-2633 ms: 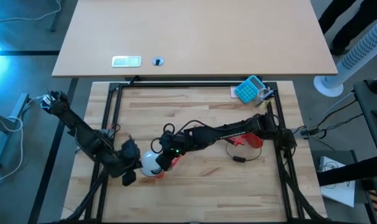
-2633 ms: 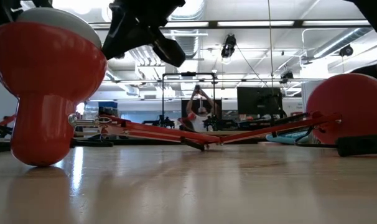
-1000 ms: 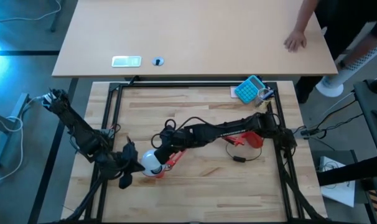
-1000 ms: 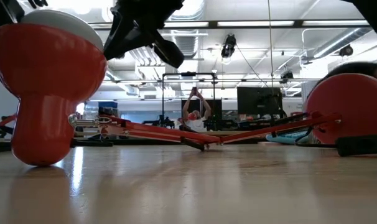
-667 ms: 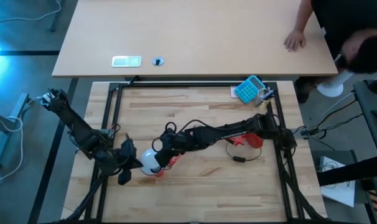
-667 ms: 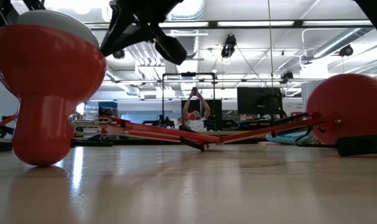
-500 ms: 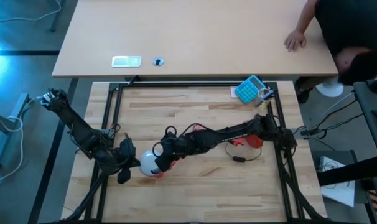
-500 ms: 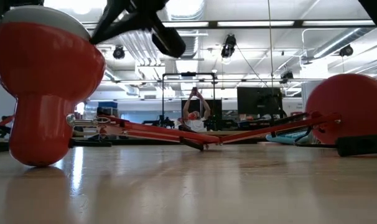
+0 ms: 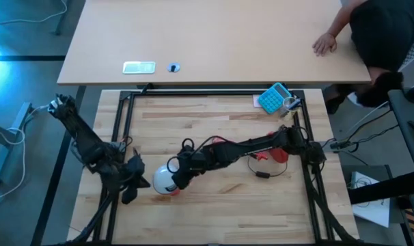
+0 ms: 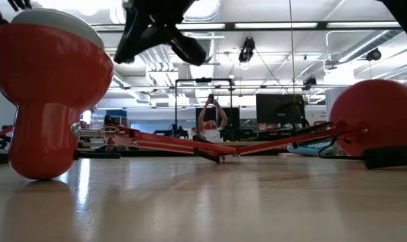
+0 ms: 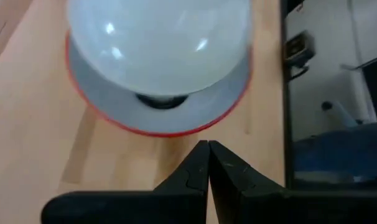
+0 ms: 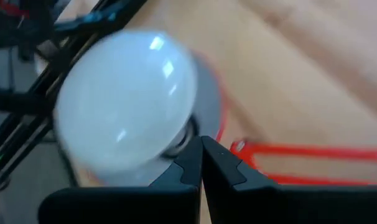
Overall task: Screw lightbulb
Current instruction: Insert the lightbulb into the orange desk lamp
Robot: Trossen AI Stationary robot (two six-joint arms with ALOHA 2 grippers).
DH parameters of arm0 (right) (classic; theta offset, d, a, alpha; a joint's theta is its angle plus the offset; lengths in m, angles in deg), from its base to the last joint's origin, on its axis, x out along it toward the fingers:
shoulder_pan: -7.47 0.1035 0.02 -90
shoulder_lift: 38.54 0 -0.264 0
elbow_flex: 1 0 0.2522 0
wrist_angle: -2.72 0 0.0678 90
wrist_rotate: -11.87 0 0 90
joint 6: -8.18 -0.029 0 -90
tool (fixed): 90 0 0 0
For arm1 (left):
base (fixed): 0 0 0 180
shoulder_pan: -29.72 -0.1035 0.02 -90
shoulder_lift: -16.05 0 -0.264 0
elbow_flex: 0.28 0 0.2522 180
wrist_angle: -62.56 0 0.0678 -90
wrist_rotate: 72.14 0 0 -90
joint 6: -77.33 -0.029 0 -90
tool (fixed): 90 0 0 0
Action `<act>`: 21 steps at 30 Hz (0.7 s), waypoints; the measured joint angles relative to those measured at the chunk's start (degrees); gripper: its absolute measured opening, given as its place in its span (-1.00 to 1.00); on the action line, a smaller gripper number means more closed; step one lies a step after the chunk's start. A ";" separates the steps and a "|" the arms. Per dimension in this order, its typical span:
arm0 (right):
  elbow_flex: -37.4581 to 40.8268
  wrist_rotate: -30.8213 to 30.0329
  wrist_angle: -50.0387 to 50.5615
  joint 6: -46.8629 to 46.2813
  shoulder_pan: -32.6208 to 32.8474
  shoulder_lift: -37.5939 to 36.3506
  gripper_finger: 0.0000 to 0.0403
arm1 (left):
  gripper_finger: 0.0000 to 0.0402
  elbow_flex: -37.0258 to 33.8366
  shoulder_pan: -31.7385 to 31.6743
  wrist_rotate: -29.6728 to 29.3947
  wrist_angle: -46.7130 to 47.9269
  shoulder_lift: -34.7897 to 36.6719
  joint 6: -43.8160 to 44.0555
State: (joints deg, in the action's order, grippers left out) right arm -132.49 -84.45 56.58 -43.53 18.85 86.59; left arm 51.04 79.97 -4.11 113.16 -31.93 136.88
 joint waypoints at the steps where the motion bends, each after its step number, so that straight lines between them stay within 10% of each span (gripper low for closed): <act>1: 0.00 -0.99 -0.07 0.67 -0.33 0.08 -1.00 | -1.00 -0.01 0.97 -1.68 -1.23 -0.20 0.18; 21: -0.12 -3.81 -6.33 3.40 -0.15 3.07 -1.00 | -1.00 -2.40 -1.99 -7.25 -7.23 -3.71 -3.56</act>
State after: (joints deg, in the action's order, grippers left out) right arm -132.61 -88.26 50.25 -40.13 18.70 89.66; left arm 48.64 77.98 -11.36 105.94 -35.63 133.31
